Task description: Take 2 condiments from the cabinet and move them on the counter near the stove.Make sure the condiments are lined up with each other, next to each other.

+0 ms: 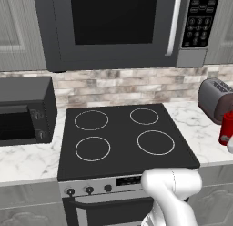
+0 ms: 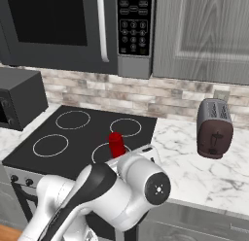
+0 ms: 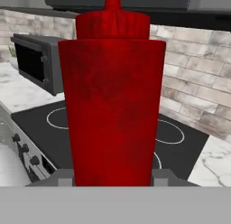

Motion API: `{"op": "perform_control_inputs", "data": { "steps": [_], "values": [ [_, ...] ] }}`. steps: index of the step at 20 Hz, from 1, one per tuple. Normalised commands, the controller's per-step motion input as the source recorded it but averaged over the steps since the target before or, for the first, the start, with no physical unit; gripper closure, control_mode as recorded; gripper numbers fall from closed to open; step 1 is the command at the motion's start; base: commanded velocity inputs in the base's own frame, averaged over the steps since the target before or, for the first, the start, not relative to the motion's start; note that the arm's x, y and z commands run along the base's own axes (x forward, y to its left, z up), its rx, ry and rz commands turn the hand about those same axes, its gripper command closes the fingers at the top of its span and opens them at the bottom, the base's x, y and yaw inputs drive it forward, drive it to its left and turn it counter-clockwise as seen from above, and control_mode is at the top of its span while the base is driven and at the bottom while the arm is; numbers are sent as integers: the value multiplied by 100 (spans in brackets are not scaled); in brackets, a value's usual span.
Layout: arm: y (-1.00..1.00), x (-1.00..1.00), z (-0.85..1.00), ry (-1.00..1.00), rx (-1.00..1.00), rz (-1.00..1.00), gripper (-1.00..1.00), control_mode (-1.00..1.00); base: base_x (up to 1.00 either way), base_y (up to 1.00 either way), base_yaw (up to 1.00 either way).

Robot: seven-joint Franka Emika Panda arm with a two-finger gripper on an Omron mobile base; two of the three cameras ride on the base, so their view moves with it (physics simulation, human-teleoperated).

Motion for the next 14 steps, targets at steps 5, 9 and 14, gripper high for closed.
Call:
{"op": "perform_control_inputs", "data": {
  "steps": [5,9,14],
  "values": [
    [-27,31,-26,0,12,1,100,-100,0,0,0],
    [-36,23,-31,0,14,2,100,-100,0,0,0],
    [-12,18,-40,0,4,4,100,-100,0,0,0]
  ]
}}
